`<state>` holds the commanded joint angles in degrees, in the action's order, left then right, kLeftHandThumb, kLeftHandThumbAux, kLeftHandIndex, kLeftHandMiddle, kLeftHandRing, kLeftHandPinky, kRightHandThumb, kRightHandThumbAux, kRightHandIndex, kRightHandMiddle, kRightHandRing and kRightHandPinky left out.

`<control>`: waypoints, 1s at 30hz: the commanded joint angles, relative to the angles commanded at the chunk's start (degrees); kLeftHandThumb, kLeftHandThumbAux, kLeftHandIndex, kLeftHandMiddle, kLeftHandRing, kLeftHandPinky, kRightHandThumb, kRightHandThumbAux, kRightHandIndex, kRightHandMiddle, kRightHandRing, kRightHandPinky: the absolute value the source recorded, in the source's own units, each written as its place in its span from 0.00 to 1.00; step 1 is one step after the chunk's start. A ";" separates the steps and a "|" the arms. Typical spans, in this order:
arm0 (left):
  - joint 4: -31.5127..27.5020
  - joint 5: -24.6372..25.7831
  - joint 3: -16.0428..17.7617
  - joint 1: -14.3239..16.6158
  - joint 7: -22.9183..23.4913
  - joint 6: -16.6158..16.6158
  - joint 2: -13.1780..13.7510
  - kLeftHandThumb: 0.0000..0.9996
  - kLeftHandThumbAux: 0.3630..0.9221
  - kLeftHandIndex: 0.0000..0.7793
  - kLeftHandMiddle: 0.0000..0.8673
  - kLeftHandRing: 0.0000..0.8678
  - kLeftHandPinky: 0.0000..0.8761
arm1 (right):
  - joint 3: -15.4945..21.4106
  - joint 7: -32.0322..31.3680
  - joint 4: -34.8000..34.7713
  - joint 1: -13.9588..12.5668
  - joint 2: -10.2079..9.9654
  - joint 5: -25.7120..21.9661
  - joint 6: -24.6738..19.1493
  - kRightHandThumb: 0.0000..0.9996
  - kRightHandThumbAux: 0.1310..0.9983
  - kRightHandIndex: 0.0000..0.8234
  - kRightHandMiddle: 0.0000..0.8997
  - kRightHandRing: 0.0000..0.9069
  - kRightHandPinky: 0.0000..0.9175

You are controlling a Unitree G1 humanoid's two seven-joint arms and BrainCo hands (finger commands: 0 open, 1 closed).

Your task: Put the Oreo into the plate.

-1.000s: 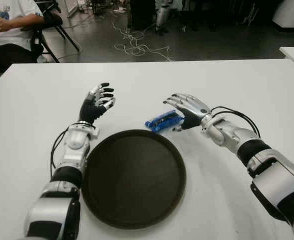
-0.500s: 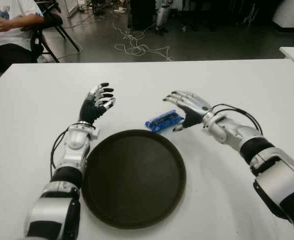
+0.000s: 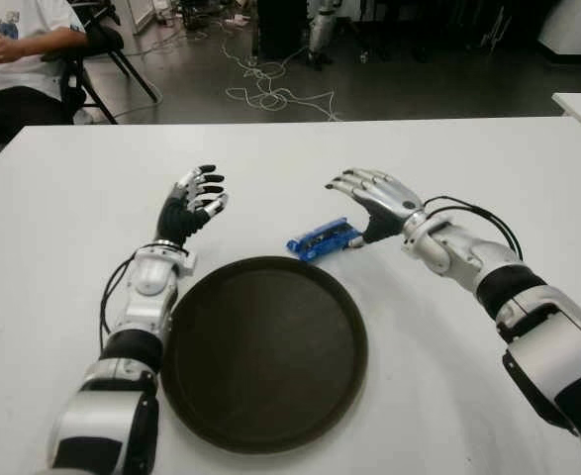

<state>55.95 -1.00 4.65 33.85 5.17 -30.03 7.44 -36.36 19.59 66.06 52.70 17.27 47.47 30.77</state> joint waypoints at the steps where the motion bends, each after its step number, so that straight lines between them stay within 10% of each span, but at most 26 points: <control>1: -0.02 0.02 0.02 -0.02 0.01 0.02 0.00 0.25 0.74 0.27 0.31 0.30 0.33 | -0.04 -0.17 0.13 0.18 -0.09 0.00 -0.16 0.00 0.72 0.07 0.05 0.08 0.11; 30: -0.31 -0.89 -0.26 -0.20 -1.51 0.18 0.16 0.23 0.70 0.25 0.31 0.31 0.33 | -3.97 -1.81 4.25 3.51 -4.40 2.16 -2.90 0.00 0.79 0.07 0.05 0.06 0.07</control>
<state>55.64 -1.90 4.39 33.66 3.66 -29.85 7.60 -40.32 17.78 70.31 56.21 12.87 49.63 27.87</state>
